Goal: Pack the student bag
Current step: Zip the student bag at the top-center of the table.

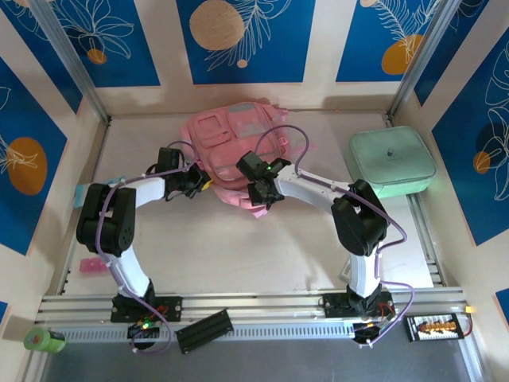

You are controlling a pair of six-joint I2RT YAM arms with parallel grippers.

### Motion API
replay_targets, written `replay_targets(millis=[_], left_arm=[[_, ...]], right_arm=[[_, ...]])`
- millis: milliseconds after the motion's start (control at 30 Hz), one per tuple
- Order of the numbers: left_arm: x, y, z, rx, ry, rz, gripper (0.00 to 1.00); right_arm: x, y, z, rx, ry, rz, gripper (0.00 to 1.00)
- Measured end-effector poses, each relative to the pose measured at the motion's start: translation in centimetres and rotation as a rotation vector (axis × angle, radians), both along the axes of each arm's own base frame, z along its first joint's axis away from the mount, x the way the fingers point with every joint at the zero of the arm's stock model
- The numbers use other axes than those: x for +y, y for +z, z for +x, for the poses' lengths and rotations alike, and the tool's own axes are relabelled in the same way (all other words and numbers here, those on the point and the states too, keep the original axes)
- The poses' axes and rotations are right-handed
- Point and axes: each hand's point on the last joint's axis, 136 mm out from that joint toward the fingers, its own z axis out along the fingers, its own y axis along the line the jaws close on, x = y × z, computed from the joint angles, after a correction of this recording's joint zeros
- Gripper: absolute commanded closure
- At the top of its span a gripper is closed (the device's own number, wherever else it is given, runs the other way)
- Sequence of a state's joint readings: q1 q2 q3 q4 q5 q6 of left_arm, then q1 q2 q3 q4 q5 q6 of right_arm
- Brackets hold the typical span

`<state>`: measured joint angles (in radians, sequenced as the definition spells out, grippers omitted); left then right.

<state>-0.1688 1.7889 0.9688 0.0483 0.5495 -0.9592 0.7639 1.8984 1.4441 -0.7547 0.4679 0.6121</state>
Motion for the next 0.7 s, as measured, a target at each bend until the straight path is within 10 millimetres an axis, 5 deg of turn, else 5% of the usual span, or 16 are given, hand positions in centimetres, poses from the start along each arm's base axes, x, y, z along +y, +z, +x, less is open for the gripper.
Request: replay_targets(millis=[200,467,700], left_arm=[[0.0,0.1,0.0,0.004,0.0,0.001,1.0],[-0.6,0.4,-0.2,0.008,-0.03,-0.001,0.99],[0.1,1.0,1.6,0.016,-0.047,0.064,0.87]], right_arm=[[-0.9,0.1,0.3,-0.017,-0.038,-0.029,1.0],[-4.9,-0.4,1.5,0.002,-0.189,-0.023,1.0],[-0.9,1.5,0.1,0.012,-0.037,0.102,1.0]])
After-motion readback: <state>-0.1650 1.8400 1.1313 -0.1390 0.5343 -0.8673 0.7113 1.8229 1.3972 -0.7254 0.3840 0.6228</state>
